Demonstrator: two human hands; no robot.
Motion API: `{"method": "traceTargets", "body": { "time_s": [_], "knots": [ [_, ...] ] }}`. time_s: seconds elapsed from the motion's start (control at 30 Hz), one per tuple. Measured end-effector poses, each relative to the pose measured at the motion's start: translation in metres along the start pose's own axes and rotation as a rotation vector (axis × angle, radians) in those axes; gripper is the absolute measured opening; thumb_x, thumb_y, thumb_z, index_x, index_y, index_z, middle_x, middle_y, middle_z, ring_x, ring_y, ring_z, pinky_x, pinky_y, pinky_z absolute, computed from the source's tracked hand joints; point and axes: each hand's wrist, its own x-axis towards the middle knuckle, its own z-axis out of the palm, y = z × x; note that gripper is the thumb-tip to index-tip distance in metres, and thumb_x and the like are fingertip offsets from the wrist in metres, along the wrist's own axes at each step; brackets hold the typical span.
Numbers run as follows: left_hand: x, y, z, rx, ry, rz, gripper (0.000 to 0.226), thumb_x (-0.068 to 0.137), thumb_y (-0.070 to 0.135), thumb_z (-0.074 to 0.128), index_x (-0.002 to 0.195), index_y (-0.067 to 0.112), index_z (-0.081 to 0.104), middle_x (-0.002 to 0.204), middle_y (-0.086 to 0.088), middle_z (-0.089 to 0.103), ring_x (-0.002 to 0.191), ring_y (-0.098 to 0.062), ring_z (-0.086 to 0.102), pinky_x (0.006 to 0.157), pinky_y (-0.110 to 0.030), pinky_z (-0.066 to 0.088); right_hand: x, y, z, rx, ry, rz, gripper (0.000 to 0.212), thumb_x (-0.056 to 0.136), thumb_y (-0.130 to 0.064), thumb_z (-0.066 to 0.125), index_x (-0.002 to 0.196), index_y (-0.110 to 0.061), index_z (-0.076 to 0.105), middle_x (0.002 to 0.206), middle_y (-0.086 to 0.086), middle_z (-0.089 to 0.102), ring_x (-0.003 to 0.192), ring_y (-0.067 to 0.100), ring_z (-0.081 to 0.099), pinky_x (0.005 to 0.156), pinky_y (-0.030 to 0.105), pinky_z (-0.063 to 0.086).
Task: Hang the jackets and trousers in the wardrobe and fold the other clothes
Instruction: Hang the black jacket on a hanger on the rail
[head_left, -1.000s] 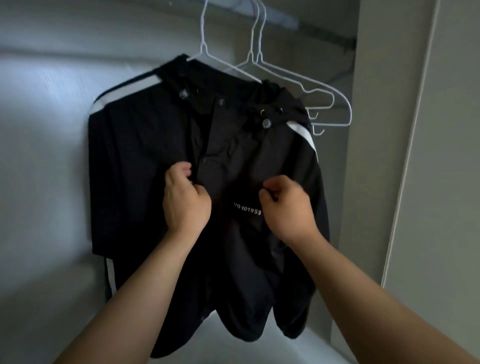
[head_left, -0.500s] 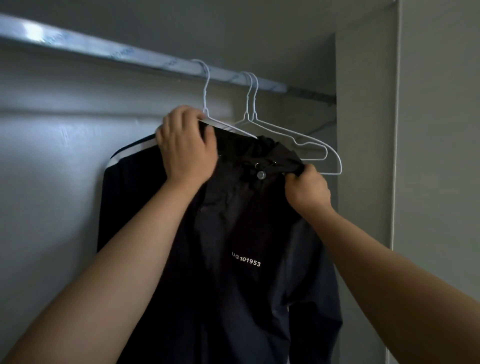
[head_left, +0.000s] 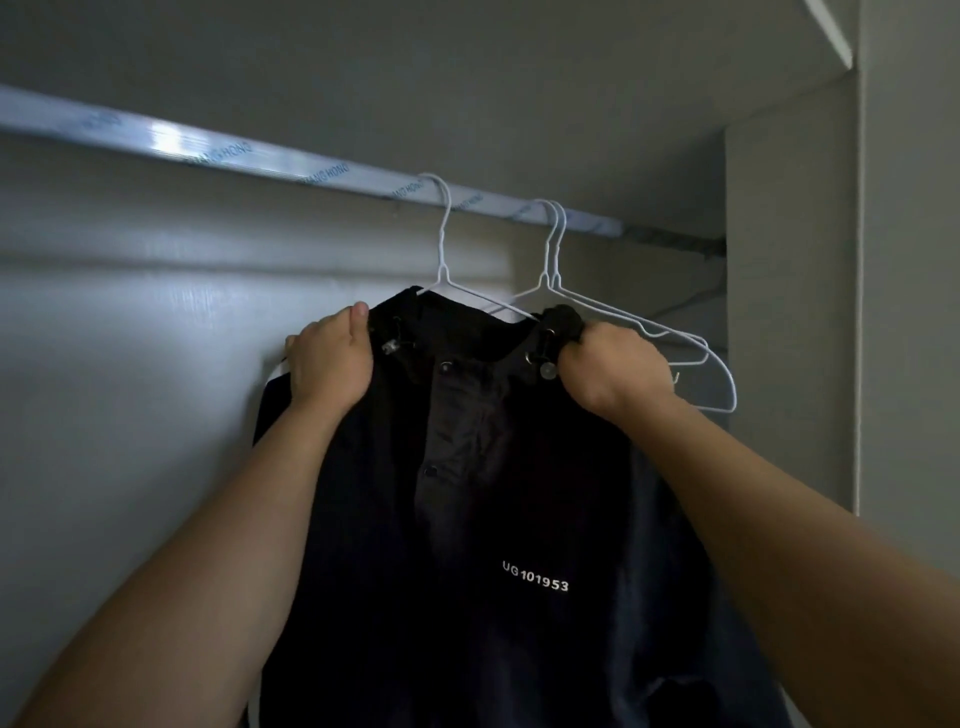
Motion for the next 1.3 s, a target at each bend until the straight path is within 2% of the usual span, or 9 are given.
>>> {"method": "traceTargets", "body": {
  "time_s": [0.13,0.27,0.4,0.47,0.53,0.67,0.9,1.13,1.3],
  "knots": [
    [-0.005,0.003,-0.002,0.031,-0.019,0.035,0.030,0.103,0.031,0.039,0.074,0.023,0.040,0.061,0.005,0.044,0.071,-0.033,0.053,0.077,-0.042,0.044,0.018,-0.047,-0.001,-0.136,-0.004,-0.087,0.018,0.091,-0.030,0.040,0.077,-0.020,0.047,0.075,0.003,0.045,0.073,0.030,0.048,0.068,0.037,0.037],
    [-0.009,0.005,-0.007,0.034,-0.041,0.029,0.016,0.096,0.036,0.050,0.094,0.023,0.059,0.085,-0.006,0.068,0.086,-0.037,0.062,0.084,-0.040,0.050,0.034,-0.073,0.007,-0.137,-0.019,-0.154,0.024,0.094,-0.028,0.039,0.073,-0.018,0.046,0.066,-0.001,0.040,0.070,0.029,0.047,0.066,0.037,0.037],
    [-0.015,-0.001,-0.011,0.002,-0.045,0.052,0.016,0.094,0.031,0.050,0.101,0.024,0.064,0.089,-0.004,0.070,0.084,-0.035,0.063,0.067,-0.034,0.043,0.043,-0.064,0.011,-0.161,0.067,-0.184,0.031,0.090,-0.037,0.031,0.066,-0.022,0.042,0.064,-0.001,0.042,0.054,0.022,0.039,0.054,0.031,0.030],
    [-0.017,-0.012,-0.013,-0.005,-0.040,0.047,0.023,0.101,0.033,0.044,0.098,0.021,0.064,0.079,-0.001,0.065,0.080,-0.035,0.062,0.064,-0.035,0.042,0.046,-0.055,0.012,-0.182,0.118,-0.221,0.033,0.087,-0.042,0.026,0.065,-0.023,0.039,0.063,-0.001,0.040,0.053,0.022,0.039,0.055,0.032,0.031],
    [-0.022,-0.026,-0.015,-0.060,-0.024,-0.034,0.045,0.107,0.044,0.029,0.095,0.020,0.065,0.074,0.002,0.060,0.079,-0.036,0.062,0.066,-0.037,0.043,0.049,-0.051,0.012,-0.193,0.125,-0.240,0.033,0.085,-0.044,0.025,0.067,-0.021,0.041,0.064,-0.001,0.038,0.059,0.028,0.044,0.060,0.035,0.034],
    [-0.040,-0.062,-0.011,-0.212,-0.034,-0.233,0.053,0.109,0.044,0.025,0.117,0.016,0.070,0.108,-0.018,0.072,0.103,-0.039,0.065,0.087,-0.042,0.049,0.048,-0.051,0.016,-0.209,0.138,-0.250,0.033,0.083,-0.046,0.024,0.066,-0.022,0.039,0.064,0.000,0.038,0.066,0.031,0.048,0.064,0.037,0.037],
    [-0.039,-0.074,-0.016,-0.062,0.046,-0.230,0.050,0.108,0.043,0.022,0.102,0.013,0.062,0.098,-0.018,0.069,0.091,-0.040,0.063,0.072,-0.040,0.041,0.048,-0.047,0.018,-0.208,0.151,-0.266,0.031,0.086,-0.045,0.024,0.077,-0.025,0.046,0.064,-0.002,0.033,0.068,0.032,0.045,0.064,0.037,0.035],
    [-0.008,-0.027,-0.030,0.089,-0.003,0.081,0.020,0.098,0.017,0.041,0.084,0.017,0.054,0.082,-0.008,0.066,0.072,-0.032,0.052,0.069,-0.039,0.035,0.041,-0.054,0.023,-0.172,0.118,-0.251,0.028,0.089,-0.042,0.028,0.078,-0.024,0.046,0.068,0.002,0.039,0.070,0.032,0.046,0.065,0.037,0.037],
    [-0.009,-0.023,-0.026,0.007,-0.069,0.036,0.023,0.101,0.022,0.042,0.083,0.015,0.053,0.078,-0.009,0.064,0.076,-0.038,0.058,0.071,-0.043,0.048,0.043,-0.045,0.019,-0.184,0.086,-0.291,0.030,0.091,-0.042,0.029,0.068,-0.025,0.036,0.065,-0.002,0.036,0.067,0.031,0.045,0.062,0.036,0.035]
  ]
}}
